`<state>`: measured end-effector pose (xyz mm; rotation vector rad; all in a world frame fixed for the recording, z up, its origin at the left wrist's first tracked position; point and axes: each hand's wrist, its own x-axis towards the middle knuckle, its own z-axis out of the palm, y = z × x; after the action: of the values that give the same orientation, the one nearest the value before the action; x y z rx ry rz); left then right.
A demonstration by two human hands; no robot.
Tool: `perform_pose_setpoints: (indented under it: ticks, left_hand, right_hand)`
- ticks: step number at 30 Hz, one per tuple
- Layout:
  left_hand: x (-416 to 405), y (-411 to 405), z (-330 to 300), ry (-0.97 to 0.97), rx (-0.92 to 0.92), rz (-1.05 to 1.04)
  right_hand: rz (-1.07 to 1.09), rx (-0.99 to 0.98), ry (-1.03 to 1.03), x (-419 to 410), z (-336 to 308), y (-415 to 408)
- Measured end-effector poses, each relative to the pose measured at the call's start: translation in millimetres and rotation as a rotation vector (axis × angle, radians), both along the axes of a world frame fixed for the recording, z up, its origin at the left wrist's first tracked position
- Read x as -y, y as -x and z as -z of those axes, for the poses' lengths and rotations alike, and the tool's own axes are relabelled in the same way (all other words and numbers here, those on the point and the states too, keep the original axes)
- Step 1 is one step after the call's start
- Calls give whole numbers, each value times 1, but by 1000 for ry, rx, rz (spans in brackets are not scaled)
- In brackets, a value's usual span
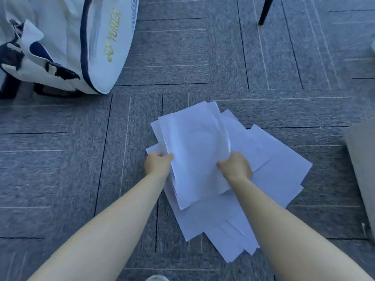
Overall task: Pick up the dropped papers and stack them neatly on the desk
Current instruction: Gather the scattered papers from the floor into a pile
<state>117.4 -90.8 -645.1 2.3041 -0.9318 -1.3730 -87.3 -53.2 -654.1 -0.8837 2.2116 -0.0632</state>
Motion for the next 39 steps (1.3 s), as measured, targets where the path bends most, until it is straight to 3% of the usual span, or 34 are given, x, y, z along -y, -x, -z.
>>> perform_pose_setpoints:
  ticks: [3, 5, 9, 11, 14, 16, 18, 21, 24, 26, 30, 32, 35, 39]
  left_hand:
    - [-1, 1, -4, -25, -150, 22]
    - [-2, 2, -7, 32, -130, 199]
    - [16, 7, 3, 163, 239, 771]
    - [36, 10, 9, 187, 375, 937]
    - [60, 20, 9, 129, 448, 1047]
    - [64, 28, 7, 124, 483, 1053]
    - [63, 33, 8, 117, 480, 1019]
    - [60, 36, 9, 93, 470, 941]
    - [54, 35, 7, 146, 584, 979]
    - [48, 33, 6, 192, 564, 980]
    - [31, 40, 1, 238, 278, 842]
    - [22, 44, -5, 194, 40, 645]
    - [8, 39, -7, 134, -112, 532]
    - [0, 23, -6, 128, -214, 420]
  right_hand:
    - [108, 244, 18, -11, -7, -11]
    - [219, 298, 62, -28, -18, -11]
    - [356, 309, 39, -72, -29, -10]
    - [400, 309, 47, -84, -27, -13]
    - [678, 348, 119, -80, -17, -16]
    - [952, 446, 183, -70, -13, -18]
    - [1080, 544, 233, -62, -9, -18]
    - [991, 606, 225, -51, -7, -16]
    - [813, 475, 205, -47, -2, -9]
    - [748, 382, 259, -48, -7, -2]
    - [642, 297, 361, -48, -9, 10]
    - [569, 169, 341, -47, -7, 15]
    - [356, -9, 254, -48, -13, 26]
    - [269, 271, 91, -49, -29, 40]
